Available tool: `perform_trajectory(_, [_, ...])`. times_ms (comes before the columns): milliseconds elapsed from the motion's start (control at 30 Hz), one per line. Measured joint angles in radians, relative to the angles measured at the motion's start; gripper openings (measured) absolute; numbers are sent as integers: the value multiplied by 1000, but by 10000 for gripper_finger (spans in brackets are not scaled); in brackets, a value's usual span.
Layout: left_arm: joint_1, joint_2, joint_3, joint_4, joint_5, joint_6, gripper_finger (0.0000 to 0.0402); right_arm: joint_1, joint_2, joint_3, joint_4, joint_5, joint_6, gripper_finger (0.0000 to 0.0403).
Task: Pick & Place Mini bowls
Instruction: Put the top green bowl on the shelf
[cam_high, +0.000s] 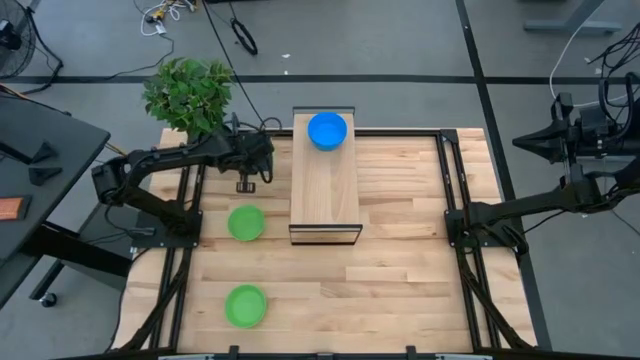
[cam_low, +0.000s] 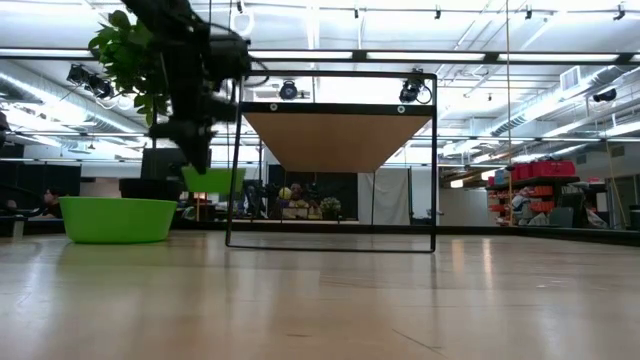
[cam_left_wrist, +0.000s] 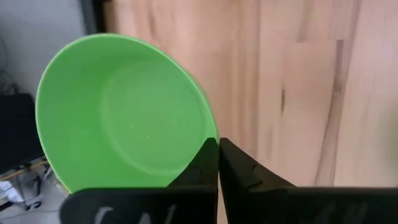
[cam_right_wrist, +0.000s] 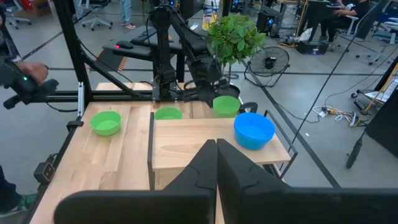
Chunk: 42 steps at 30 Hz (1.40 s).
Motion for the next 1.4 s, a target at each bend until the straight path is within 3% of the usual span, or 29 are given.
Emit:
perform_trajectory(167, [-7,-50,80,-74,-41,-23,1,0,0,0,0,0,0,6])
perform_trajectory(533, [-58,-126,198,-178,-20,-78,1,0,0,0,0,0,0,6])
perform_trajectory(967, [-228,-122,417,-282,16,-96,1,0,0,0,0,0,0,6])
perform_trajectory(1400, [-391,-19,577,-280,52,-32,1,0,0,0,0,0,0,6])
